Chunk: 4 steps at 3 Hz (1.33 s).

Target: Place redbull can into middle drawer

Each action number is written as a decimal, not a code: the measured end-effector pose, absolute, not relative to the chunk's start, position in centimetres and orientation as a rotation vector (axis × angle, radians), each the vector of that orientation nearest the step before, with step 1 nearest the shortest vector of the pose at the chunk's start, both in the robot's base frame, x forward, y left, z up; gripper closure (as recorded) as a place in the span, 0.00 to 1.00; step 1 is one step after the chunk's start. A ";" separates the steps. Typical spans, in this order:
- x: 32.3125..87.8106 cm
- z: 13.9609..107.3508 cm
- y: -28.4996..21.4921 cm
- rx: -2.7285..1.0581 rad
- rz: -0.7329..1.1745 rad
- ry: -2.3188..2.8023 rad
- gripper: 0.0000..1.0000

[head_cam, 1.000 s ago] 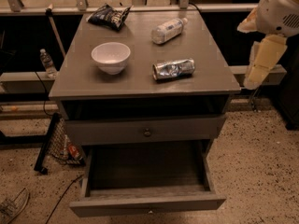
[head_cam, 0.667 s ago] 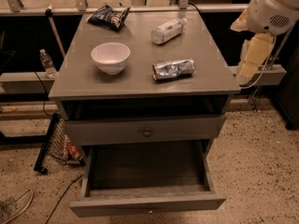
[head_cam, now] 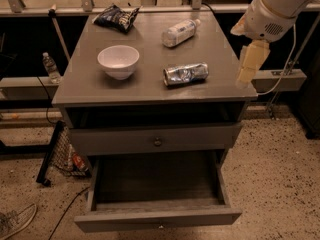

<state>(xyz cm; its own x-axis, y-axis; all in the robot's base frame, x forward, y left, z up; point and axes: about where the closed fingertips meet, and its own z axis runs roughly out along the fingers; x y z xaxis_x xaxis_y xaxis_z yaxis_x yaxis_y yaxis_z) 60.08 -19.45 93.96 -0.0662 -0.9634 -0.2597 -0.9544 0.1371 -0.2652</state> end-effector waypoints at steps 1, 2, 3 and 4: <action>60.7 93.5 -19.0 -1.845 -0.019 2.041 0.00; 63.4 92.2 -17.6 -1.817 0.022 1.993 0.00; 65.2 91.2 -16.8 -1.801 0.052 1.976 0.00; 66.8 89.5 -15.1 -1.790 0.107 1.964 0.00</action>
Offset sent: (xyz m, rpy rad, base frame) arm 0.0572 0.0274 -0.0225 0.1292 -0.0570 0.0354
